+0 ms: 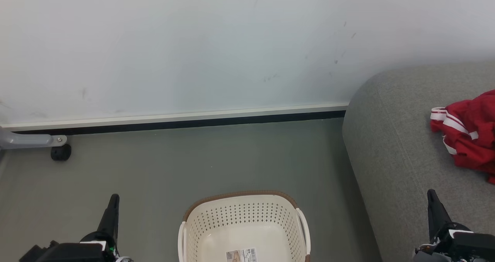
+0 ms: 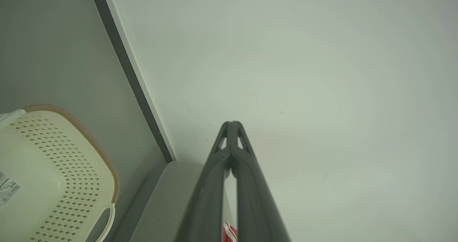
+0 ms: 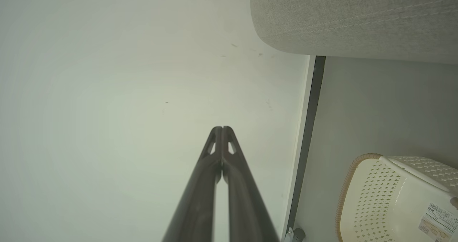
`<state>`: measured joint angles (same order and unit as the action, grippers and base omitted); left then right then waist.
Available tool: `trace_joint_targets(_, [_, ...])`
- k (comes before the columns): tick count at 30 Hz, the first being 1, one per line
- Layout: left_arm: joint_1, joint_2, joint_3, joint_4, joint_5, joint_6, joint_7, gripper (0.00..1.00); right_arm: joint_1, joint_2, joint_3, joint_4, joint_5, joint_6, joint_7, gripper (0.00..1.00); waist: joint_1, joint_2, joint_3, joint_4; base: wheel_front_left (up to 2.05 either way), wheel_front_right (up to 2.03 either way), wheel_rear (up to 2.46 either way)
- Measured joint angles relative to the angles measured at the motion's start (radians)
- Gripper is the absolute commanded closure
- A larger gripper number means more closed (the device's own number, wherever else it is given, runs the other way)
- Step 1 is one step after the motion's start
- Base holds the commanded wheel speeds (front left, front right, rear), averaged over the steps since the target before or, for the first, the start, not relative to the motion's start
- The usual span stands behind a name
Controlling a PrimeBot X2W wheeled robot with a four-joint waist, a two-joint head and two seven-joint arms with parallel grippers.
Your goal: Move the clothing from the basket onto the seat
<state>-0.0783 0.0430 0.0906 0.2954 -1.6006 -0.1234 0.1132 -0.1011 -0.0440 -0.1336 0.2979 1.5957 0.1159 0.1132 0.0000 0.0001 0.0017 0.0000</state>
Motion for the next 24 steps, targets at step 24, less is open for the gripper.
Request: trace_joint_targets(24, [0.000,0.000,0.000,0.000,0.000,0.000,0.000,1.00,0.000,0.000,0.000,0.000,0.000,0.001,0.000,1.00,0.0000,0.0000,0.000,0.000,0.00,0.00,0.00])
